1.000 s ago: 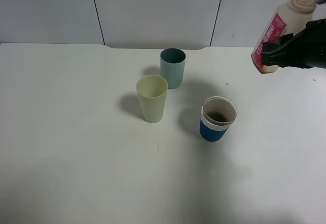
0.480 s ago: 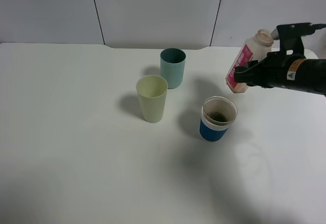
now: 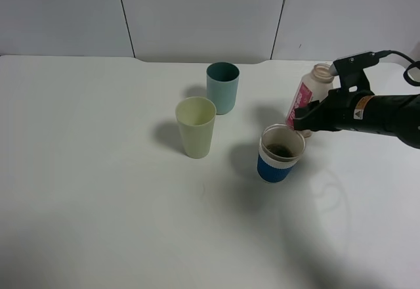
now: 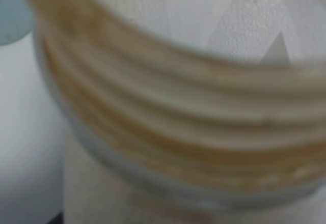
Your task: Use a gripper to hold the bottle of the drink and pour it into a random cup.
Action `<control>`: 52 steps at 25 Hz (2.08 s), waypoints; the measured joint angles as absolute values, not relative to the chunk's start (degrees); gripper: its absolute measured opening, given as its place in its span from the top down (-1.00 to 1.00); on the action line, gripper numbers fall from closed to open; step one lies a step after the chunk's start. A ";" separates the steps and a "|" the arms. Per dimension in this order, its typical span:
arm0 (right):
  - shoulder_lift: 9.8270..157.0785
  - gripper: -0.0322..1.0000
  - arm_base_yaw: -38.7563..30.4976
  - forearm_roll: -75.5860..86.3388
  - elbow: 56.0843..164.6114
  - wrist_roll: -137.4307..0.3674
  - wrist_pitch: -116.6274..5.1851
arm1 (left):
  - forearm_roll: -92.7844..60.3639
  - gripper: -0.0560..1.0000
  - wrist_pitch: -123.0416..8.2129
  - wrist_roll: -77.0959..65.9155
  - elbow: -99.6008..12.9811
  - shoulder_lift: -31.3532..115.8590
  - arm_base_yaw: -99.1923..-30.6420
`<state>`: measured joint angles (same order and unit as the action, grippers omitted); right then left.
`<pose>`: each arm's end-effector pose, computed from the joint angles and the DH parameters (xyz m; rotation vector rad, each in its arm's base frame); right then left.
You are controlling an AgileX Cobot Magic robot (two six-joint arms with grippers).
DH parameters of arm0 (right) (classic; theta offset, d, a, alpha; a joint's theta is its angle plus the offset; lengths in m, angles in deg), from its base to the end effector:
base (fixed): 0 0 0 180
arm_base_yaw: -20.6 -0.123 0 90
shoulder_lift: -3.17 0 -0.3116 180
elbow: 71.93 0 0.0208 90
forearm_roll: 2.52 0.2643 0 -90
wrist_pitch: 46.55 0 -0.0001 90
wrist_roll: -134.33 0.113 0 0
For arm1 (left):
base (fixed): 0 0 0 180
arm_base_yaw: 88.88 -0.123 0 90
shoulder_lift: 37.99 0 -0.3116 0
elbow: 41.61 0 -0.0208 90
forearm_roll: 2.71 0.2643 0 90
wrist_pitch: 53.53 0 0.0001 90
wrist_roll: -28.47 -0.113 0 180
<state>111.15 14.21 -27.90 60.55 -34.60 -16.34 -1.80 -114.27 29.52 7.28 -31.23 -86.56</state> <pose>0.3073 0.0589 0.1199 -0.4563 2.1712 0.1957 -0.0017 0.0016 0.2757 0.0217 2.0312 -0.0181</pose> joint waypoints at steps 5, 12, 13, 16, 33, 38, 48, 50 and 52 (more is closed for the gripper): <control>112.50 0.23 14.21 -26.63 60.59 -37.29 -15.77 | -1.80 -0.86 -114.27 29.52 7.28 -31.23 -86.56; 112.50 0.23 14.21 -26.49 60.59 -38.39 -15.55 | -1.80 -0.86 -114.27 29.52 7.28 -31.23 -86.56; 112.50 0.23 14.21 -26.49 60.59 -38.39 -15.55 | -1.80 -0.86 -114.27 29.52 7.28 -31.23 -86.56; 112.50 0.23 14.21 -26.49 60.59 -38.39 -15.55 | -1.80 -0.86 -114.27 29.52 7.28 -31.23 -86.56; 110.49 -0.62 14.21 -25.54 60.53 -38.61 -18.33 | -1.80 -0.86 -114.27 29.52 7.28 -31.23 -86.56; 102.68 -0.63 14.21 -24.39 60.48 -39.03 -22.71 | -1.80 -0.86 -114.27 29.52 7.28 -31.23 -86.56; 82.84 -0.64 14.21 -20.47 60.42 -39.07 -31.60 | -1.80 -0.86 -114.27 29.52 7.28 -31.23 -86.56; 78.63 -0.64 14.21 -20.47 60.42 -39.07 -34.85 | -1.80 -0.86 -114.27 29.52 7.28 -31.23 -86.56; 74.57 -0.64 14.21 -20.47 60.55 -39.07 -38.49 | -1.80 -0.86 -114.27 29.52 7.28 -31.23 -86.56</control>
<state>74.57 14.21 -20.47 60.55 -39.07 -38.49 -1.80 -114.27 29.52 7.28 -31.23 -86.56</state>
